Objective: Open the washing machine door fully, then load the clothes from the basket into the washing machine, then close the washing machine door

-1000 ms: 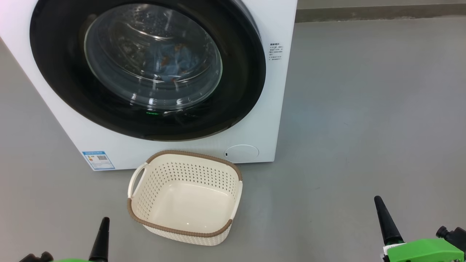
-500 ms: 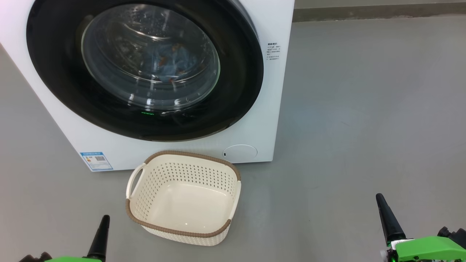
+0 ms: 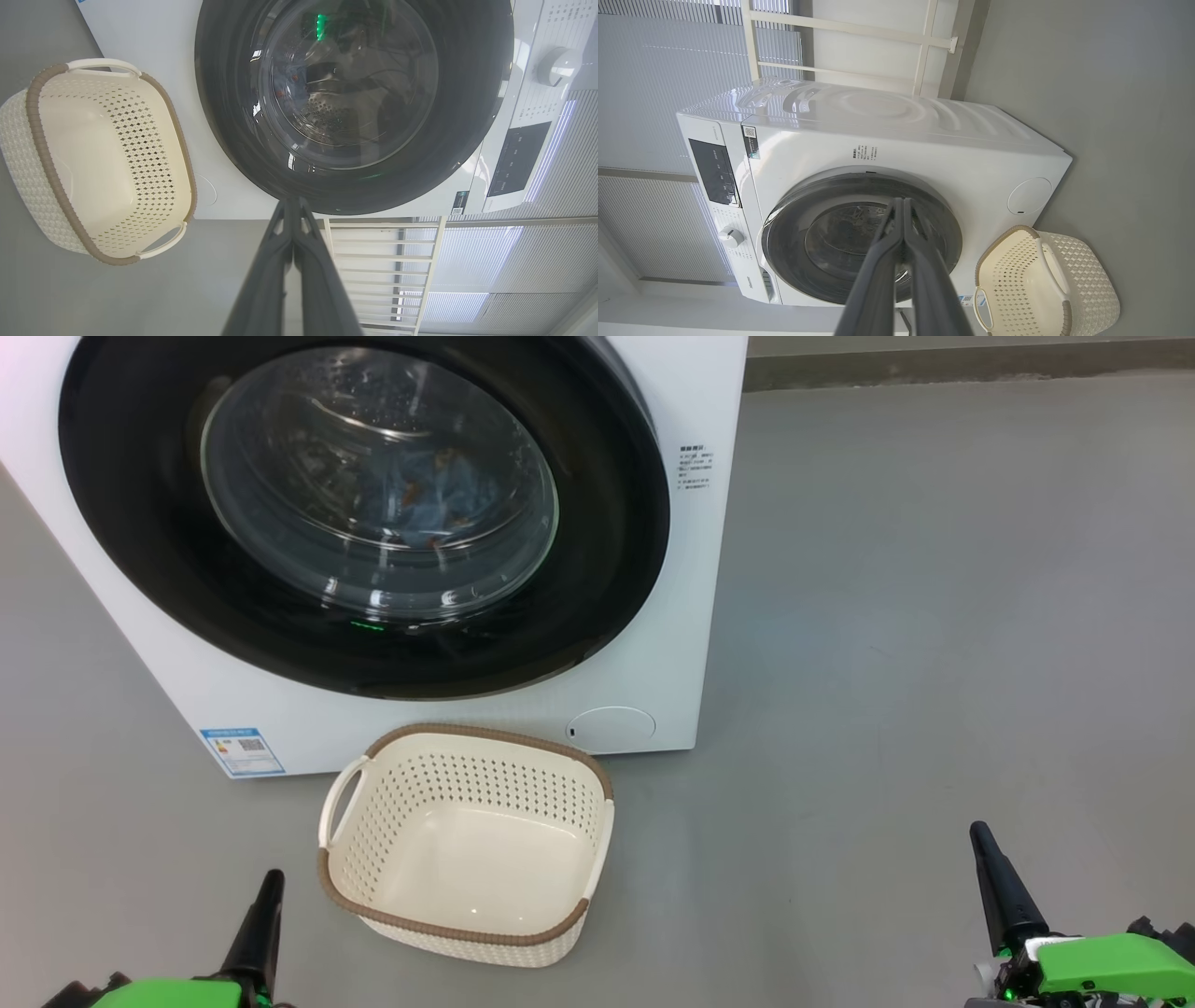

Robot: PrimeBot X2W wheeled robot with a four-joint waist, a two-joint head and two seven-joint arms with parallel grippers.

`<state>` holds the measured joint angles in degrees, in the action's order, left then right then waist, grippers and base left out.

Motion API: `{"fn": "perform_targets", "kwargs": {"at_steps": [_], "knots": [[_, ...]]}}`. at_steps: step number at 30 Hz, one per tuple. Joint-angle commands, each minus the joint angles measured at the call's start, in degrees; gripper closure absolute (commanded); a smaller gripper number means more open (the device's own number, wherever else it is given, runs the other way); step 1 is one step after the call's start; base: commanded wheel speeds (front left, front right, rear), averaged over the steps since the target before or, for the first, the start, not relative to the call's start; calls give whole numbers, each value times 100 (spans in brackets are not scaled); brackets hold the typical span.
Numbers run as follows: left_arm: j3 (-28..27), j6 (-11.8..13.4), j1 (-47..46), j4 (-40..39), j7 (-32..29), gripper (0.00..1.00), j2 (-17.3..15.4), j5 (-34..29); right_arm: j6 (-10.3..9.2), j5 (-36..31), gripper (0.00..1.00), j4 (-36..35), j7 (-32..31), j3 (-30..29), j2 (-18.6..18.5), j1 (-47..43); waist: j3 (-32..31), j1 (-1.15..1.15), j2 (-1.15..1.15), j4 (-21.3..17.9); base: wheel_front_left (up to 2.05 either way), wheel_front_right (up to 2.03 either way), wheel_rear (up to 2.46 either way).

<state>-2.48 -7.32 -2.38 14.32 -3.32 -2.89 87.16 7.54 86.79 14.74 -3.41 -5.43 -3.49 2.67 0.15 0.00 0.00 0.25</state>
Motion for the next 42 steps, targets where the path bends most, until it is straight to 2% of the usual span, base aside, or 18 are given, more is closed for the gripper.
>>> {"fn": "perform_targets", "kwargs": {"at_steps": [1, 9, 42], "knots": [[-199, -16, -281, -96, -51, 100, -116, 134, -3, 158, 100, -121, -45, 89, -54, 266, 0, 0, 0, -2, 0, 0, 0], [-244, -16, -367, -34, -188, 100, -115, 634, -5, 667, 100, -81, -183, 47, -52, 337, 3, 0, 0, -25, 0, 0, 0], [-302, -16, -372, -31, -234, 100, -74, 585, -5, 619, 100, -77, -229, -10, -11, 342, 3, 0, 0, -25, 0, 0, 0]]}}
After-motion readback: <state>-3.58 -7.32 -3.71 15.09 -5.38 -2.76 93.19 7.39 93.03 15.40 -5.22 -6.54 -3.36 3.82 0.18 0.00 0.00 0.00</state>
